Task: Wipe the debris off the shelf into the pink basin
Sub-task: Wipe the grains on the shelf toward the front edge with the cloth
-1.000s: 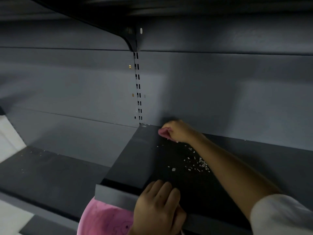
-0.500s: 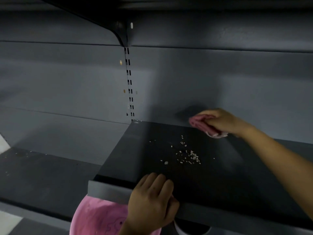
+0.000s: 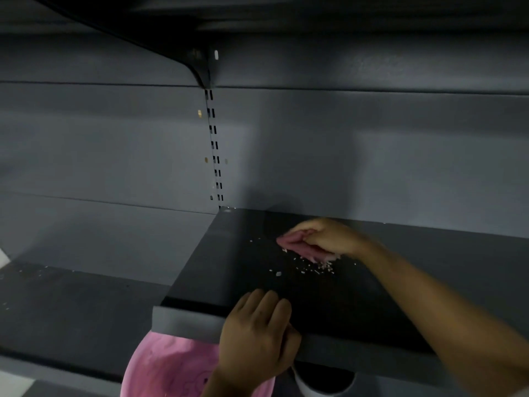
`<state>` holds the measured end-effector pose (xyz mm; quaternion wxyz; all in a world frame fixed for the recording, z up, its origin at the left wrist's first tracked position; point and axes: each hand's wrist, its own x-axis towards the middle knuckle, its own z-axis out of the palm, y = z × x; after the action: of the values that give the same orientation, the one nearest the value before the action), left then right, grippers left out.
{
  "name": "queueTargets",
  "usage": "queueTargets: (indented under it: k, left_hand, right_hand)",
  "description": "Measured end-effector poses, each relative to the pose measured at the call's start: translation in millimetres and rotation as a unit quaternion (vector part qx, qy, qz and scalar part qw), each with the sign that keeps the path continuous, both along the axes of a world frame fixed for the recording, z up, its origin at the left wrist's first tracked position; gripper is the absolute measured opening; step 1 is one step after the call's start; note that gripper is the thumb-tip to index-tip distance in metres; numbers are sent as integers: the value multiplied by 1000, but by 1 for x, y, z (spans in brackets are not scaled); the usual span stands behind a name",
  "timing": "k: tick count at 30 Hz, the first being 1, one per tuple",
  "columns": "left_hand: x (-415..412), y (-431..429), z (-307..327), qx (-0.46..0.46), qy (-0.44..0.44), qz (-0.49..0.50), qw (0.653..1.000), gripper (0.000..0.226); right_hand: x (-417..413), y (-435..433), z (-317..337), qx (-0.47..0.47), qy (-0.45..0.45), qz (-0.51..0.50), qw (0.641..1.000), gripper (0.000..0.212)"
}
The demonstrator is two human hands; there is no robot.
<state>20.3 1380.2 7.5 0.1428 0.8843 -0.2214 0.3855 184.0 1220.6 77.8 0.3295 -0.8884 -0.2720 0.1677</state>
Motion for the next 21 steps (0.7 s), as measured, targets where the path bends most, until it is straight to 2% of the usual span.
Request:
queueTargets:
  k: [2, 5, 6, 8, 12, 16, 19, 21]
  left_hand:
    - [0, 0, 1, -7, -6, -5, 1000, 12]
    - [0, -1, 2, -14, -9, -9, 1000, 12]
    - [0, -1, 2, -13, -10, -6, 1000, 12]
    - [0, -1, 0, -14, -12, -7, 1000, 11]
    - [2, -2, -1, -14, -21, -13, 1000, 11]
    - [3, -3, 0, -16, -33, -9, 999, 12]
    - [2, -3, -1, -11, -32, -7, 999, 10]
    - [2, -2, -1, -5, -26, -1, 1000, 11]
  right_hand:
    - [-7, -22, 15, 49, 10, -2, 999, 40]
    - [-15, -74, 32, 179, 4, -113, 977, 37]
    - [-17, -94, 33, 177, -9, -140, 974, 37]
    - [-24, -130, 24, 114, -39, -186, 975, 37]
    - [-54, -159, -12, 21, -38, -225, 973, 41]
    - [-73, -116, -13, 32, -62, -192, 979, 59]
    - [-80, -63, -12, 48, -83, -124, 988, 38]
    - [-80, -28, -14, 68, -80, -118, 987, 35]
